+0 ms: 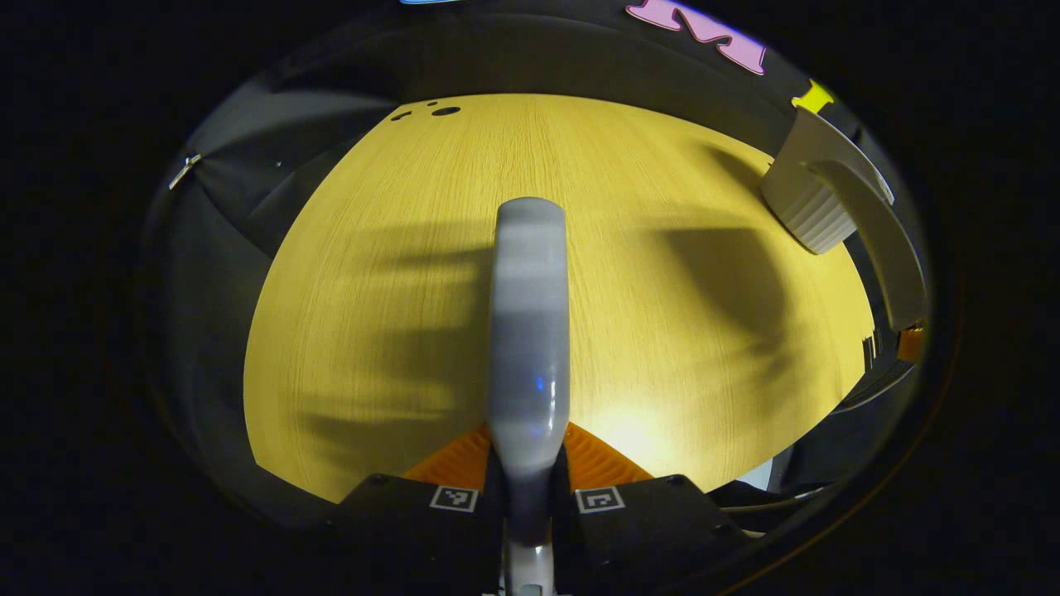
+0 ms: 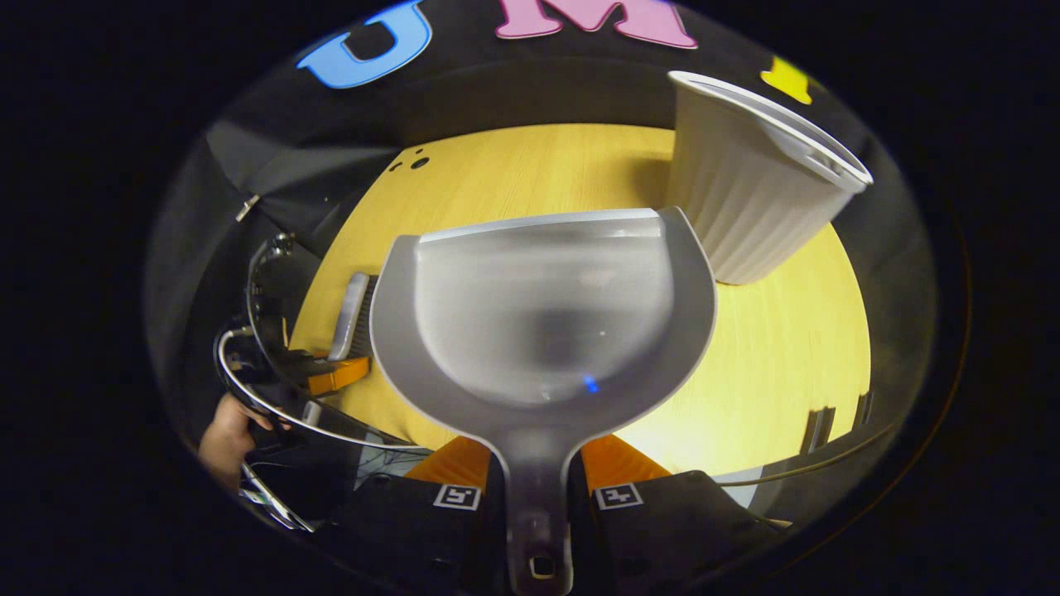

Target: Pick up the small broom and dustpan from the desktop, sweep the trash into the dustpan with the broom, and then empty the trash into the garbage bin.

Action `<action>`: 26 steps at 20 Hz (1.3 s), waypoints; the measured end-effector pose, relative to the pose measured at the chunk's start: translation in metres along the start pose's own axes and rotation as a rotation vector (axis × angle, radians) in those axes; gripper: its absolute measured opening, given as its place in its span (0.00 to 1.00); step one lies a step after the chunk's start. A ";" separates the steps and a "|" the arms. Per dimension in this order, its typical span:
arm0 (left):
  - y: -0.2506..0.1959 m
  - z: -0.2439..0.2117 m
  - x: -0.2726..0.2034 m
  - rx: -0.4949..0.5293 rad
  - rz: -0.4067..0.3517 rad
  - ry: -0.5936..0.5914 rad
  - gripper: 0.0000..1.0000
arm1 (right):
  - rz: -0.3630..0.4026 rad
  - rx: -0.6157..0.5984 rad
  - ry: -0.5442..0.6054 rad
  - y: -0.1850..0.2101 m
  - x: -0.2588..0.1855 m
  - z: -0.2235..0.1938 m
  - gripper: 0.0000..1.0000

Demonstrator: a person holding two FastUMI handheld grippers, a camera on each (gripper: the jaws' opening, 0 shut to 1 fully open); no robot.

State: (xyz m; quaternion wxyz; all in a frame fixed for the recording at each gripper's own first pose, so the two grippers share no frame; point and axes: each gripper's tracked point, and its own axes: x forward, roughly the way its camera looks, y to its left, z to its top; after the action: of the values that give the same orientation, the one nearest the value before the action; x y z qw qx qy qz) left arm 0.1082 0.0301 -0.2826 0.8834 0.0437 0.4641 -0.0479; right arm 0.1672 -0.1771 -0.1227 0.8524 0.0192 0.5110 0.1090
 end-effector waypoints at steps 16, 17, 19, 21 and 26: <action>-0.014 0.027 0.010 0.080 0.113 0.070 0.35 | -0.019 0.188 0.100 0.015 0.098 -0.020 0.39; -0.013 0.030 0.011 0.093 0.118 0.074 0.34 | -0.019 0.195 0.103 0.014 0.099 -0.020 0.41; -0.017 0.028 0.010 0.105 0.119 0.080 0.36 | -0.013 0.201 0.097 0.012 0.098 -0.016 0.48; -0.022 0.029 0.007 0.092 0.099 0.072 0.51 | -0.010 0.206 0.082 0.008 0.098 -0.015 0.69; -0.025 0.038 -0.016 0.121 0.114 -0.009 1.00 | -0.006 0.224 0.011 0.003 0.063 -0.006 0.99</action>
State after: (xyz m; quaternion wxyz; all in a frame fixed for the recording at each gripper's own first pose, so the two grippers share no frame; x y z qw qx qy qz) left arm 0.1272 0.0009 -0.2486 0.8825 0.1230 0.4533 -0.0257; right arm 0.1901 -0.1619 -0.1803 0.8425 0.1124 0.5246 0.0489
